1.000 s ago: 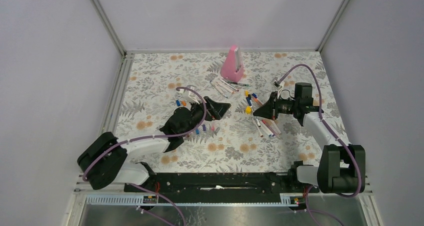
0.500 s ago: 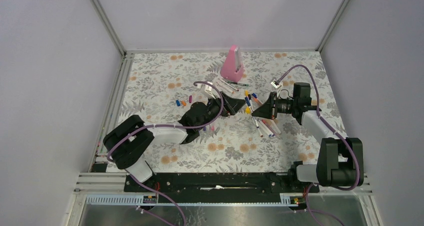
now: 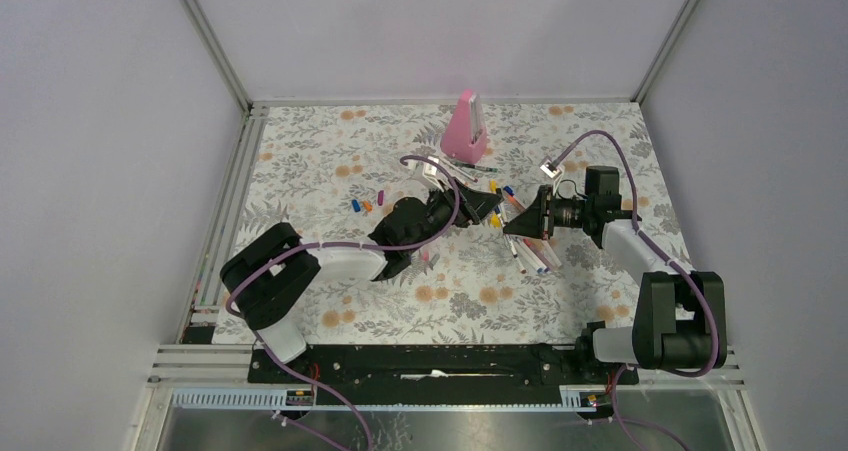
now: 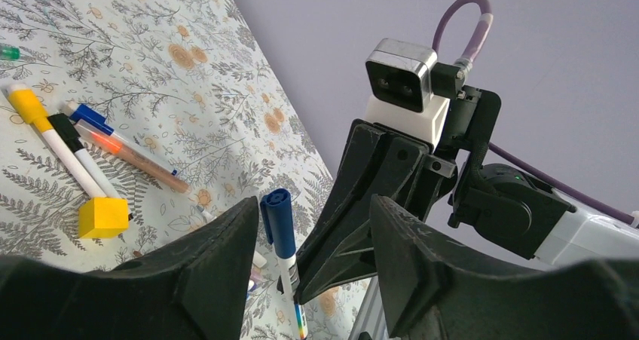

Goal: Open the pen caps
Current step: Open the pen cap from the pen.

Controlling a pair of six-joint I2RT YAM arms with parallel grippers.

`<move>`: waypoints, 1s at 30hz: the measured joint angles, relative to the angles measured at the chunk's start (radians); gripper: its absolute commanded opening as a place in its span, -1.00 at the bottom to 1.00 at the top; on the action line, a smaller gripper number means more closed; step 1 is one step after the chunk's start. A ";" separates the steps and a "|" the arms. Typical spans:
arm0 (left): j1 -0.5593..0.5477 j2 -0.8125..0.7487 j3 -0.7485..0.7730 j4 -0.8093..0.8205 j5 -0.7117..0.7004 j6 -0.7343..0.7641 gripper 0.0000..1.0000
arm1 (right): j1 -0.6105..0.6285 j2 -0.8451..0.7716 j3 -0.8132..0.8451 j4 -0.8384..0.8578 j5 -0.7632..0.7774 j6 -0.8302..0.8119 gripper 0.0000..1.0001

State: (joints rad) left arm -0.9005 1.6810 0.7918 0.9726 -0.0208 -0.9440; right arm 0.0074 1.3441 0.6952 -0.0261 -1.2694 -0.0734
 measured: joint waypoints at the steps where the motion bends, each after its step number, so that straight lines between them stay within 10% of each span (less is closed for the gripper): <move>1: -0.002 0.002 0.002 0.000 0.000 0.000 0.05 | 0.000 0.000 0.000 0.000 0.000 0.000 -1.00; 9: -0.015 0.030 0.030 -0.050 0.003 0.001 -0.07 | 0.002 0.006 0.001 -0.017 0.000 -0.008 -1.00; 25: -0.018 0.045 0.045 -0.089 0.006 0.006 -1.00 | 0.004 0.007 0.001 -0.040 -0.003 -0.029 -1.00; 30: -0.018 0.045 0.043 -0.086 0.008 0.008 -1.00 | 0.005 0.007 0.001 -0.044 -0.002 -0.035 -0.22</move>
State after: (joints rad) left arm -0.9180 1.7256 0.8352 0.8864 -0.0128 -0.9356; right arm 0.0124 1.3510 0.6964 -0.0704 -1.2713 -0.1081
